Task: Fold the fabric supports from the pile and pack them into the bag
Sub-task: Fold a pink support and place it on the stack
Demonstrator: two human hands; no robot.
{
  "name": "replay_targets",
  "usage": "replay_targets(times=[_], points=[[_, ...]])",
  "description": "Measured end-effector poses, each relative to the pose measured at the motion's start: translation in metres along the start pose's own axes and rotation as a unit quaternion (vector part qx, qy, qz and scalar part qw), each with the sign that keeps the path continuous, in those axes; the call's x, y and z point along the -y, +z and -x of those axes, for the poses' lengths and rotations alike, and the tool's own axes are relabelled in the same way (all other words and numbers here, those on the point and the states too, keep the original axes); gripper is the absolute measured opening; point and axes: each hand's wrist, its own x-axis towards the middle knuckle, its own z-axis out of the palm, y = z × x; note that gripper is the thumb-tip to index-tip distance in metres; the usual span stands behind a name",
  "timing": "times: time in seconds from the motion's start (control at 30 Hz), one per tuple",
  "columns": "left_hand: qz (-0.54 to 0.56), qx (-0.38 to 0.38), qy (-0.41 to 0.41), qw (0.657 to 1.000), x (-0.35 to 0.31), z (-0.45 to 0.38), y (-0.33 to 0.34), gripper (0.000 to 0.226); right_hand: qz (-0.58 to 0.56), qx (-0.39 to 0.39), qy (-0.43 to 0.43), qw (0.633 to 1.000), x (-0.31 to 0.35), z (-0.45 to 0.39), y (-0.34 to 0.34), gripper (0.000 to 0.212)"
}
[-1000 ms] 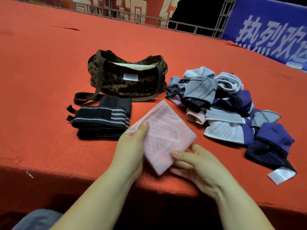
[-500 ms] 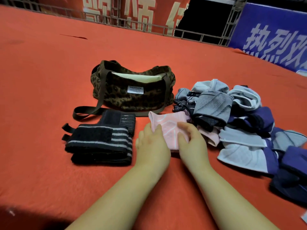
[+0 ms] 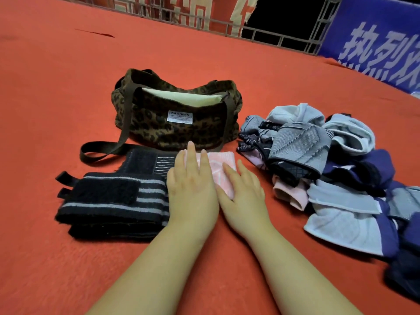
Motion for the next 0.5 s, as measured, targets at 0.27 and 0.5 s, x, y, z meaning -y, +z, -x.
replay_targets(times=[0.27,0.5], points=[[-0.049,0.123,0.03,0.991,-0.008,0.01,0.003,0.054,0.059,0.06,0.009,0.996,0.002,0.0,0.002,0.049],[-0.05,0.106,0.038,0.992,-0.009,0.013,-0.001,0.058,0.016,0.083,-0.038,0.996,-0.01,0.008,-0.006,0.051]])
